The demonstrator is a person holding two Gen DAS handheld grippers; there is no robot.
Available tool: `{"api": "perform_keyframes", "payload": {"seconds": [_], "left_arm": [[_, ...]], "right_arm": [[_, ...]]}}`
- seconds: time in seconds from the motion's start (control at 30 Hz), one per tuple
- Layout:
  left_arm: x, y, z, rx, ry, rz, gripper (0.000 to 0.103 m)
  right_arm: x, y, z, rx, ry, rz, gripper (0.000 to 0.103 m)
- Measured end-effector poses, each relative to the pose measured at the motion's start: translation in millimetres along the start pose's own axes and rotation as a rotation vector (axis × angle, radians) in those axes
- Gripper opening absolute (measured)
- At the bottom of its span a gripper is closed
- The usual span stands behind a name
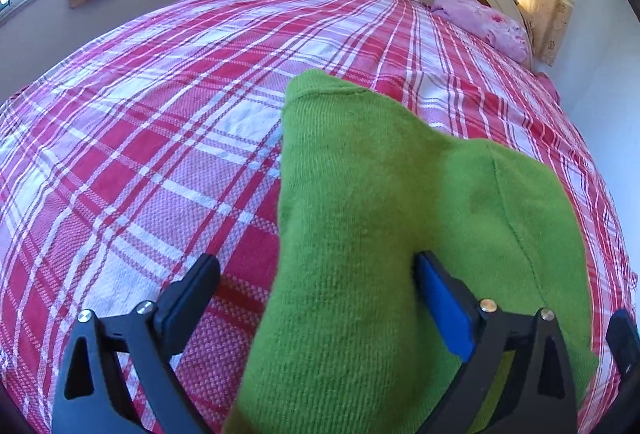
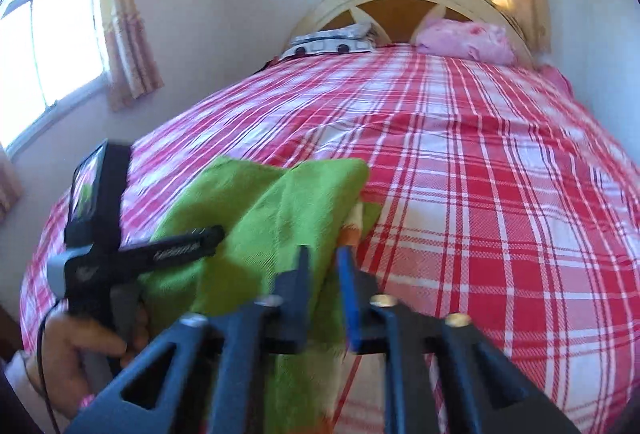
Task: Fold small clothes
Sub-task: 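Open both grippers and withdraw from the folded sweater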
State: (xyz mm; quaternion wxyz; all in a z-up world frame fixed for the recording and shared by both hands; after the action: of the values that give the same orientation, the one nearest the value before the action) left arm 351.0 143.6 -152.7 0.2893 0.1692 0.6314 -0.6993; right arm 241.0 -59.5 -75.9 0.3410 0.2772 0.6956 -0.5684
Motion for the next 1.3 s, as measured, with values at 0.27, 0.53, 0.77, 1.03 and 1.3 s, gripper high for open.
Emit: {"api": "perform_keyframes", "payload": {"seconds": [0.27, 0.53, 0.77, 1.03, 1.3], "left_arm": [[32, -36, -6, 0.075, -0.025, -0.031, 0.099], [67, -79, -16, 0.046, 0.018, 0.003, 0.098], [91, -70, -22, 0.045, -0.023, -0.031, 0.099], [95, -88, -11, 0.008, 0.042, 0.020, 0.098], [103, -115, -6, 0.017, 0.071, 0.084, 0.098]], "right_arm": [[35, 11, -8, -0.017, -0.026, -0.103, 0.006], [42, 13, -3, -0.018, -0.011, -0.095, 0.006], [51, -2, 0, -0.022, -0.002, -0.120, 0.006], [58, -37, -10, -0.012, -0.022, -0.043, 0.006], [71, -48, -16, -0.044, 0.034, -0.058, 0.006]]}}
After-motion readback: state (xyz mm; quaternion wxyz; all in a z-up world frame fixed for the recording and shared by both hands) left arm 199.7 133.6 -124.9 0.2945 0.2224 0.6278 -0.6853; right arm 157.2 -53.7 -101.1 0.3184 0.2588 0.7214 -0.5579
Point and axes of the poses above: each gripper's, at about its wrist camera, not at the fingertips, and y roughly the way its jaws point, z to its right, x to its underside, the point moved 7 cm from there along y, roughly the way its jaws point, and after that the axes turned 1 degree about z, right-handed, at the moved point
